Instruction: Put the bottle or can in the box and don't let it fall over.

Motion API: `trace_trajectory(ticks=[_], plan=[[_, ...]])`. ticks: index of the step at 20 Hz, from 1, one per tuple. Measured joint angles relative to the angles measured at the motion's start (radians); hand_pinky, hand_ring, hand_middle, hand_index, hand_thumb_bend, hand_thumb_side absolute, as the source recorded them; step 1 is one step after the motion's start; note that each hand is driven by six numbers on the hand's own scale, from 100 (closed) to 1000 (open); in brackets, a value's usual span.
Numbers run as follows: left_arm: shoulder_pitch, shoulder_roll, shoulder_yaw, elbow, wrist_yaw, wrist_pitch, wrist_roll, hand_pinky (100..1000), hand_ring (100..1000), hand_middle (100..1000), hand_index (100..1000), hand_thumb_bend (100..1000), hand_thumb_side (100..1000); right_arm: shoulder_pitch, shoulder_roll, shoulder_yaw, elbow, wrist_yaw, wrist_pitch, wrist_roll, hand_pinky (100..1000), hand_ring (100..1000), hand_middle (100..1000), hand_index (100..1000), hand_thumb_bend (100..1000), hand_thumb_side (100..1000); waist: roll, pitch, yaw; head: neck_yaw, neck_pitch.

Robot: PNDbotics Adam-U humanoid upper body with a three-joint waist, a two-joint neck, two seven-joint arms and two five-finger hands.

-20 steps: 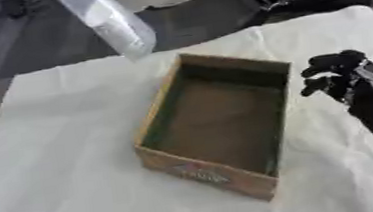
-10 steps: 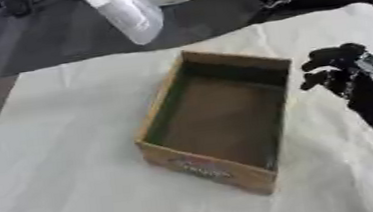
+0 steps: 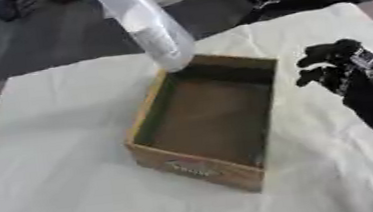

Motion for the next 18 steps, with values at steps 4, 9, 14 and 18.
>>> trace_trajectory(ticks=[4,9,14,18], plan=[[0.010,-0.001,-0.012,-0.013,0.000,0.012,0.002,595,311,508,445,100,159,-0.007,0.003,0.004,0.000,-0.007,0.003,-0.002,967,634,690,772,100,744,0.000,-0.003,-0.012,0.001,0.008],[0.022,-0.015,-0.027,-0.013,-0.003,0.019,0.008,596,314,509,449,100,155,-0.013,0.012,0.005,0.000,-0.017,0.006,-0.003,967,634,690,772,100,747,0.000,-0.008,-0.029,0.005,0.017],[0.037,-0.030,-0.049,-0.012,-0.020,0.018,0.008,596,319,510,454,100,145,-0.017,0.020,0.005,0.000,-0.021,0.009,-0.003,968,633,689,772,100,748,-0.003,-0.008,-0.043,0.011,0.017],[0.045,-0.040,-0.068,-0.012,-0.031,0.017,0.009,597,319,511,454,100,151,-0.018,0.023,0.005,0.000,-0.022,0.010,-0.003,968,633,690,772,100,756,-0.006,-0.005,-0.047,0.012,0.017]])
